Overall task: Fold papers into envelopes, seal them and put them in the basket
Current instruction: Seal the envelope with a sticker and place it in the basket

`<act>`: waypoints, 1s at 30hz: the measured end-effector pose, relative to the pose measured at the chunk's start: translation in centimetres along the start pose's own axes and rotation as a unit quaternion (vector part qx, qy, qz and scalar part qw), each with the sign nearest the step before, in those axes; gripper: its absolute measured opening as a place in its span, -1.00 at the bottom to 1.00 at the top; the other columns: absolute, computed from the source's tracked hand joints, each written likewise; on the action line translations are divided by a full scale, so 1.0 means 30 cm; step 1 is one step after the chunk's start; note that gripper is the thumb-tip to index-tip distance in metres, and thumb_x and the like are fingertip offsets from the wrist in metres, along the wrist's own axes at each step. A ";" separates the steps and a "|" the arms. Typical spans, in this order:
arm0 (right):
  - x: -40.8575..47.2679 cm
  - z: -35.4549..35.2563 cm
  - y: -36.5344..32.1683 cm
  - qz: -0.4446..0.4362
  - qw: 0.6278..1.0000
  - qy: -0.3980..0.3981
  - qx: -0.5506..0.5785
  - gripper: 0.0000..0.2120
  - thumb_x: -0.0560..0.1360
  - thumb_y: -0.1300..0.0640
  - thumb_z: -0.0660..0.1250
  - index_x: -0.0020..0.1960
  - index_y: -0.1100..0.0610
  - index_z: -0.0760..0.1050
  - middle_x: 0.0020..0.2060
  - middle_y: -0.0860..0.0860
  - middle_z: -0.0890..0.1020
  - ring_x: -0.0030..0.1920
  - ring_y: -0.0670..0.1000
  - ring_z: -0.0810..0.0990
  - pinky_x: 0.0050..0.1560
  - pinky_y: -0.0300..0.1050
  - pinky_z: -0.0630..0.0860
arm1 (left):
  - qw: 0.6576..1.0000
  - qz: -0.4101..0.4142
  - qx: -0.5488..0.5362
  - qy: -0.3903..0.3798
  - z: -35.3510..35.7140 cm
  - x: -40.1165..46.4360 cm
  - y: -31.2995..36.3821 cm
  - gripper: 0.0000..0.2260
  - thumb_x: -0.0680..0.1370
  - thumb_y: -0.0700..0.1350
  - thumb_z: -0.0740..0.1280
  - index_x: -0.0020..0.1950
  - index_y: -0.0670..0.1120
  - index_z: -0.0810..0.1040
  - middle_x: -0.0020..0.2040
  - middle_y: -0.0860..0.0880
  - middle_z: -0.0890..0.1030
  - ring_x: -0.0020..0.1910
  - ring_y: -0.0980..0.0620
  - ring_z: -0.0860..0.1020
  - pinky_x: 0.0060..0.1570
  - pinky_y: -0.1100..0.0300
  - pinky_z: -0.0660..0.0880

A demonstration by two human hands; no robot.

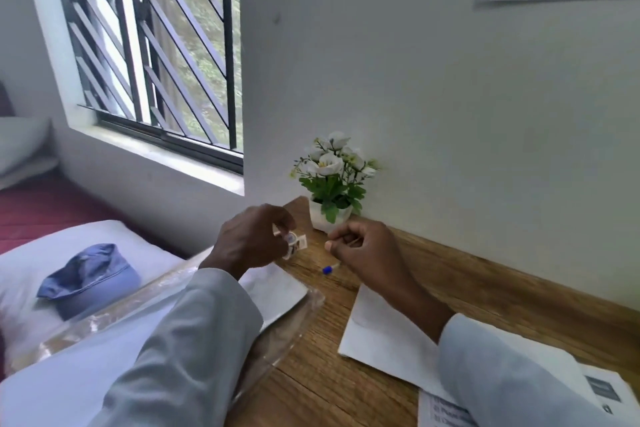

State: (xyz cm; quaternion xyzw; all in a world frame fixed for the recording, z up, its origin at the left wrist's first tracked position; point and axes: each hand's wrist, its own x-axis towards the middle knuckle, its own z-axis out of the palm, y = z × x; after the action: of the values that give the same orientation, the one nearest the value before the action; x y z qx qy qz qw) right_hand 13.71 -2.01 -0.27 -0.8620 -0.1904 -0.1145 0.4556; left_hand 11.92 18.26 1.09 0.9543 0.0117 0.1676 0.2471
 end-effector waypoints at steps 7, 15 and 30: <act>0.076 0.136 -0.003 0.028 0.999 -0.014 0.036 -0.84 0.42 0.19 0.49 -0.01 0.07 0.63 -0.15 -0.05 0.69 -0.14 -0.05 0.67 -0.11 -0.10 0.65 | 0.996 0.036 0.071 -0.043 0.039 0.000 -0.021 -0.76 0.43 -0.10 0.43 0.03 0.15 0.56 0.04 0.11 0.64 0.03 0.03 0.55 -0.15 0.18 0.47; 0.089 0.160 0.006 0.074 0.993 -0.020 0.086 -0.90 0.43 0.25 0.48 -0.09 0.11 0.61 -0.23 0.09 0.69 -0.41 0.00 0.62 -0.42 -0.17 0.52 | 0.997 0.035 0.055 -0.030 0.054 0.010 -0.034 -0.80 0.43 -0.07 0.44 -0.04 0.14 0.50 0.00 0.07 0.63 -0.01 -0.02 0.55 -0.06 0.06 0.54; 0.014 -0.122 -0.063 0.135 0.975 -0.081 0.159 -0.83 0.46 0.37 0.43 0.02 0.22 0.59 -0.24 0.20 0.70 -0.50 -0.08 0.56 -0.51 -0.26 0.47 | 0.996 0.089 0.002 0.027 0.070 0.015 0.044 -0.67 0.48 -0.14 0.40 0.20 0.11 0.49 0.03 0.13 0.63 0.00 0.07 0.46 -0.21 0.16 0.44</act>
State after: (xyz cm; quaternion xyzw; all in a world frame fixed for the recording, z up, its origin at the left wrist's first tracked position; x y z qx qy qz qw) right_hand 13.19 -3.98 3.33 -0.8029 -0.1241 0.0505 0.5809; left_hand 12.94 16.18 0.13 0.9472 -0.0667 0.2143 0.2288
